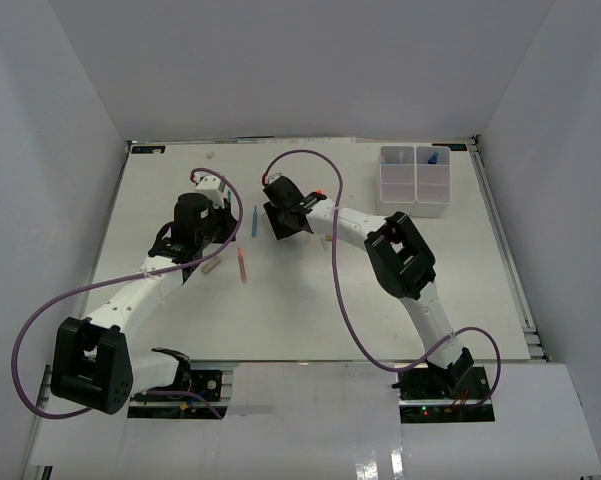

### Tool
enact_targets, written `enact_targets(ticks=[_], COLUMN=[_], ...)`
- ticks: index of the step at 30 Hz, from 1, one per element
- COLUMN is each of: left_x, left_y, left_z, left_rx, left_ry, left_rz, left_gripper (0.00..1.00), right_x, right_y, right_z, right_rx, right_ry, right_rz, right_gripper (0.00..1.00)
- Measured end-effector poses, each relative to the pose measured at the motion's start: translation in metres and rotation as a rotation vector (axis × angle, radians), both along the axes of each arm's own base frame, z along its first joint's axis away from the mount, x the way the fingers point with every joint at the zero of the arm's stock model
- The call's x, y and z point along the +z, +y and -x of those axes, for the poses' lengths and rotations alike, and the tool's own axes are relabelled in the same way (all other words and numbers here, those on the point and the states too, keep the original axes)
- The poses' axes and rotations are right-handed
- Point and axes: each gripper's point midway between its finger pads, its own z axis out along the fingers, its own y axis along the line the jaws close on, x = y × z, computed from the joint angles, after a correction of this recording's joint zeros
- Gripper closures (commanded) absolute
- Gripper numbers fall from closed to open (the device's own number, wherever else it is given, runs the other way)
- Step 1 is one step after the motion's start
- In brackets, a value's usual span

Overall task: Sort the stationery into containers
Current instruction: Pick up the pen cap from the center of the board.

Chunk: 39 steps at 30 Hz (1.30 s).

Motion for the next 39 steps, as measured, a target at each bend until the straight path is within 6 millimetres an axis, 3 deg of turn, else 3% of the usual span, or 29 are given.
enact_targets(ticks=[18,31,34,36,39], left_x=[0.0,0.004,0.01,0.02,0.042], left_y=[-0.002,-0.02,-0.029,-0.036,-0.047], left_z=[0.001,0.007,0.011,0.015,0.022], left_rx=[-0.006,-0.121,-0.183,-0.23,-0.308], left_ry=[0.004,-0.004,-0.018,-0.056,-0.129], left_rz=[0.006,0.044,0.069,0.092,0.128], left_gripper=[1.0,1.0,1.0,1.0,1.0], right_x=[-0.005,-0.003,0.008,0.028,0.083], right_y=[0.01,0.007,-0.002,-0.007,-0.014], right_z=[-0.014,-0.015,-0.01,-0.006,-0.004], right_rx=[-0.018,-0.025,-0.024,-0.019,-0.014], right_ry=[-0.04,-0.05,-0.049,-0.06,-0.111], right_rz=[-0.024,-0.017,-0.017,-0.039,-0.123], right_gripper=[0.66,0.91,0.92,0.92,0.92])
